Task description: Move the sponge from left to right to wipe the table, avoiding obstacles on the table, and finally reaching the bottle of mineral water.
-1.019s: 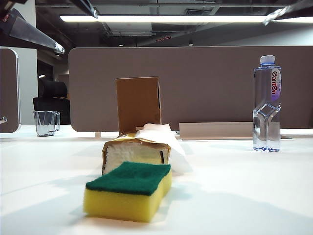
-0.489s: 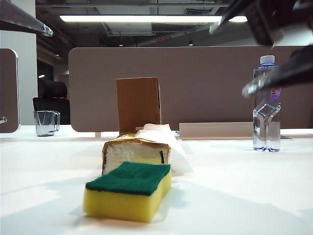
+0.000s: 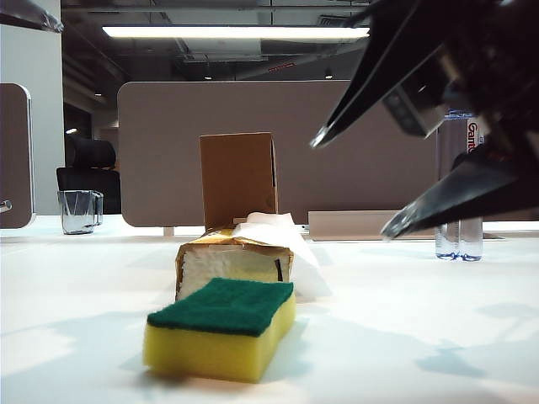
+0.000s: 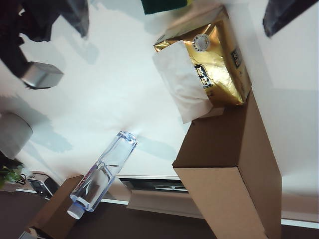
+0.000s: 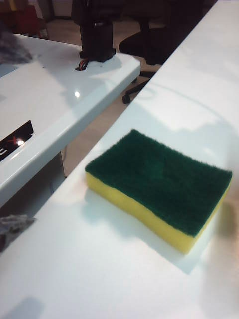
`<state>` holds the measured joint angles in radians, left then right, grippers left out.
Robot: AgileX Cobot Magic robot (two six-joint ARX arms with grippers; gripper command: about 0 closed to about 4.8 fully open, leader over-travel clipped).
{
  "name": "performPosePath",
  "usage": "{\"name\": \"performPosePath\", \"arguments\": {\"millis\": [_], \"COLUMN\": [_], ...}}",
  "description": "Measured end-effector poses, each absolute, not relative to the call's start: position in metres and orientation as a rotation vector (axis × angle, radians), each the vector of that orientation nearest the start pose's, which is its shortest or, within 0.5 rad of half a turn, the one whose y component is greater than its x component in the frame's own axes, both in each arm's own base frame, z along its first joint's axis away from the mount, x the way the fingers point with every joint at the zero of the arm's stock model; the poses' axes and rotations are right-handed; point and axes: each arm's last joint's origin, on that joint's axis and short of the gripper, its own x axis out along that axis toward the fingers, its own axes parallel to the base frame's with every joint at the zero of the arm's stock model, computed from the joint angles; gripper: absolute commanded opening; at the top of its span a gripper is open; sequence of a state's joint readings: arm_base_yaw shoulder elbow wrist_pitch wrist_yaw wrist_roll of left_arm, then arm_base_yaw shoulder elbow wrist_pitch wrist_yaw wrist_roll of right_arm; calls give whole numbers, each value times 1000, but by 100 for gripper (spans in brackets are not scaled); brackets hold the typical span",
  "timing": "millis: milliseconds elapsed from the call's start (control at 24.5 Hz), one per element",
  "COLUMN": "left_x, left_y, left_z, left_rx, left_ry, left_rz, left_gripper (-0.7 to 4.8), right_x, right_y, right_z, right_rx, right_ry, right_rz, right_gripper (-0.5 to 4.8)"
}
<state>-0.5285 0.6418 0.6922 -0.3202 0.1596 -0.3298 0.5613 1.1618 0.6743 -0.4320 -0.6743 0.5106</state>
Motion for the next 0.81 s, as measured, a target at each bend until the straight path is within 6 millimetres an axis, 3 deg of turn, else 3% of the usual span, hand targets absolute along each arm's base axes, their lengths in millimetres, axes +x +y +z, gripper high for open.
{"name": "performPosePath", "arguments": {"millis": [407,815], "left_x": [107,96], "left_y": [-67,-60], "left_z": [311,313], "left_rx": [-222,-179], "left_ry": [353,432], "left_rz": [-619,-590], "left_gripper": [479,479], "right_x": [184,192], "right_y": [164,173], "right_z": [181,167], "right_rx": [449,462], "right_ry": [1311,1314], "right_rz": [861,827], "right_gripper": [392,391]}}
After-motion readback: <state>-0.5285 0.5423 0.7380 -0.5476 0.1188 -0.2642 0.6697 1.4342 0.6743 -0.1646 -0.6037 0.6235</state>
